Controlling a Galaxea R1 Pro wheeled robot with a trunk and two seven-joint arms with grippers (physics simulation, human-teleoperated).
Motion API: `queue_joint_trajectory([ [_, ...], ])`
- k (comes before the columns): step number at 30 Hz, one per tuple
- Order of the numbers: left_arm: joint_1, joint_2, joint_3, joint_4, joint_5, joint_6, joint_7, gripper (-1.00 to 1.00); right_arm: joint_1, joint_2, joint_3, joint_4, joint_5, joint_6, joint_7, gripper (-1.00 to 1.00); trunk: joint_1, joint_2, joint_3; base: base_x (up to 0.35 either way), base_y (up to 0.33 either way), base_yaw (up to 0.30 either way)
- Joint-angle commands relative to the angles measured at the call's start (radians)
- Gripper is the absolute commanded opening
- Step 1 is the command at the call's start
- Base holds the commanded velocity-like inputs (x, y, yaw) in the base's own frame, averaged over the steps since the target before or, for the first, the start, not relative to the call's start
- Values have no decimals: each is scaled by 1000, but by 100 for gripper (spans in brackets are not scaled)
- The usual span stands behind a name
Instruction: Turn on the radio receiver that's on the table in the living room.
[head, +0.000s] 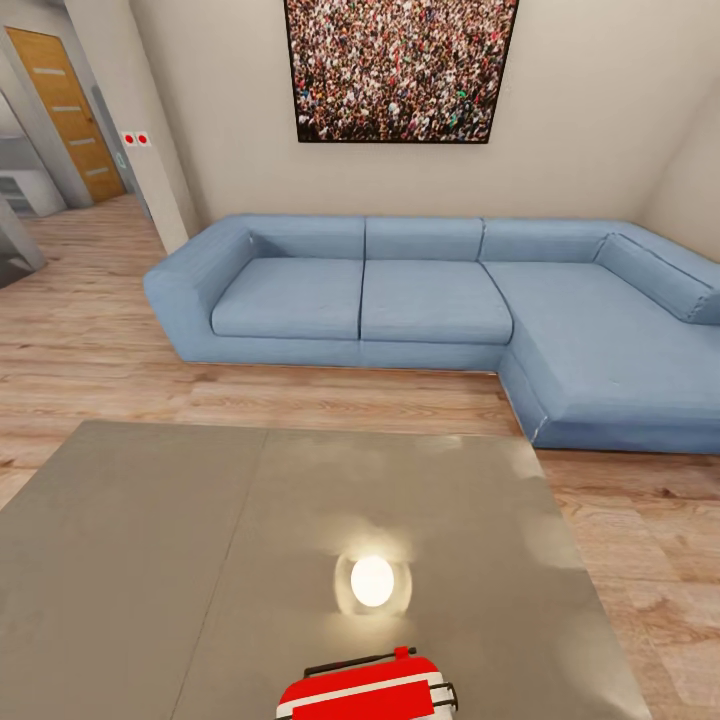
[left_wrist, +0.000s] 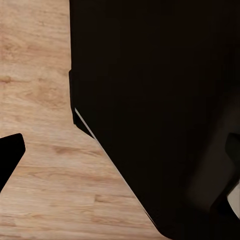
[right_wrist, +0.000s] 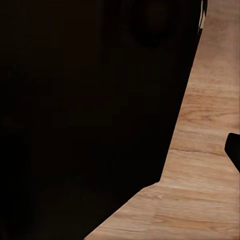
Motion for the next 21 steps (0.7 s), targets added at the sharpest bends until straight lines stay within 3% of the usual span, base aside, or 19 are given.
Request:
queue_joint_trajectory([
  [1, 0, 0, 0, 0, 0, 0, 0, 100, 0, -1, 0, 0, 0, 0, 0, 100, 0, 0, 0, 0, 0, 0],
  [8, 0, 0, 0, 2, 0, 0, 4, 100, 0, -8, -2, 2, -3, -1, 7, 100, -19, 35, 16, 0, 0, 0],
  [12, 0, 0, 1, 2, 0, 0, 4, 100, 0, -44, -4, 3, -5, -3, 11, 100, -35, 63, 28, 0, 0, 0],
  [21, 0, 0, 1, 2, 0, 0, 5, 100, 0, -67, -6, 1, -8, -2, 14, 100, -69, 126, 56, 0, 0, 0],
])
